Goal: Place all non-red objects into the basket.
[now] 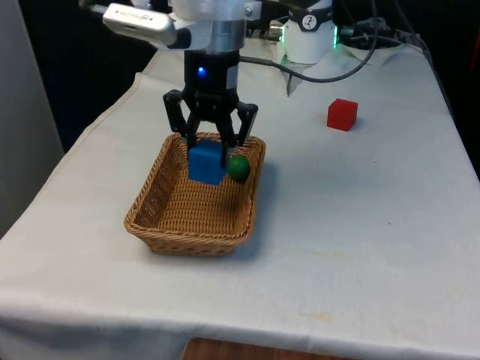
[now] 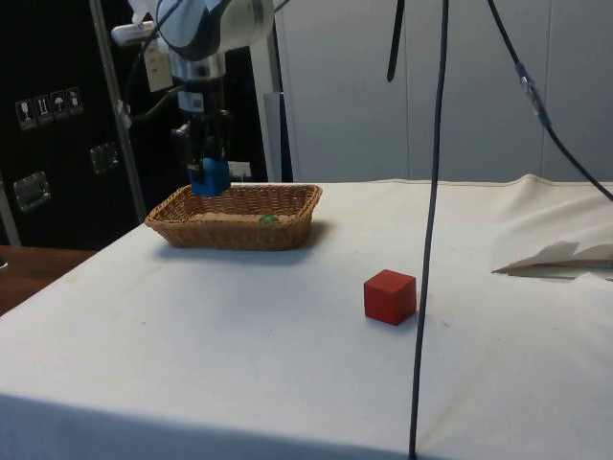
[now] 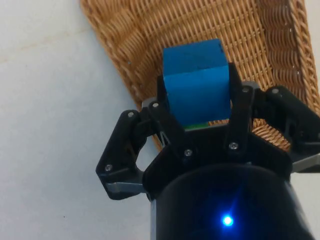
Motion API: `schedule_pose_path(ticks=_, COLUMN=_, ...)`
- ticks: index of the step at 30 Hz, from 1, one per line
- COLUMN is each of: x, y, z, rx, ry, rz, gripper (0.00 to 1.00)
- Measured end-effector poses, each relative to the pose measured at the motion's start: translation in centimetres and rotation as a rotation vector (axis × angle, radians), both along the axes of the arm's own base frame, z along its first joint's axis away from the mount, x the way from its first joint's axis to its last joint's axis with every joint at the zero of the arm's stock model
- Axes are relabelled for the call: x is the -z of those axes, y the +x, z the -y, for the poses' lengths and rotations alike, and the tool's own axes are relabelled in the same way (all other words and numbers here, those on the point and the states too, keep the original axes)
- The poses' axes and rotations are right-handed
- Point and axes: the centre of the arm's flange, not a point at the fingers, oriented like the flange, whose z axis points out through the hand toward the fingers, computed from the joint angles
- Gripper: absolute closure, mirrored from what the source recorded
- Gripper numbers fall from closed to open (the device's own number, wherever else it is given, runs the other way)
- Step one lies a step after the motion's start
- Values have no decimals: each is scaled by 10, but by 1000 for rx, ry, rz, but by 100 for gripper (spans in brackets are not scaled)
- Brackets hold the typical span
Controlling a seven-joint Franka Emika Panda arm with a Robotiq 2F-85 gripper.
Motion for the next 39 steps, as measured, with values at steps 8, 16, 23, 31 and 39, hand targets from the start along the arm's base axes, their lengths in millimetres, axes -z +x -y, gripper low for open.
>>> schedule_pose_path(ticks=8, x=13, y=-2, z=14, rx=3, ry=44, rz=2, gripper=100)
schedule_pose_path(ticks=16, x=36, y=-1, z=25, rx=7, ry=86, rz=2, gripper=100)
schedule_pose_path(ticks=23, x=46, y=1, z=29, rx=9, ry=81, rz=-3, gripper=100)
schedule_pose_path(ticks=31, x=51, y=3, z=29, rx=7, ry=75, rz=-7, gripper=66)
schedule_pose_path(ticks=39, x=53, y=3, z=29, rx=7, ry=73, rz=-8, gripper=0)
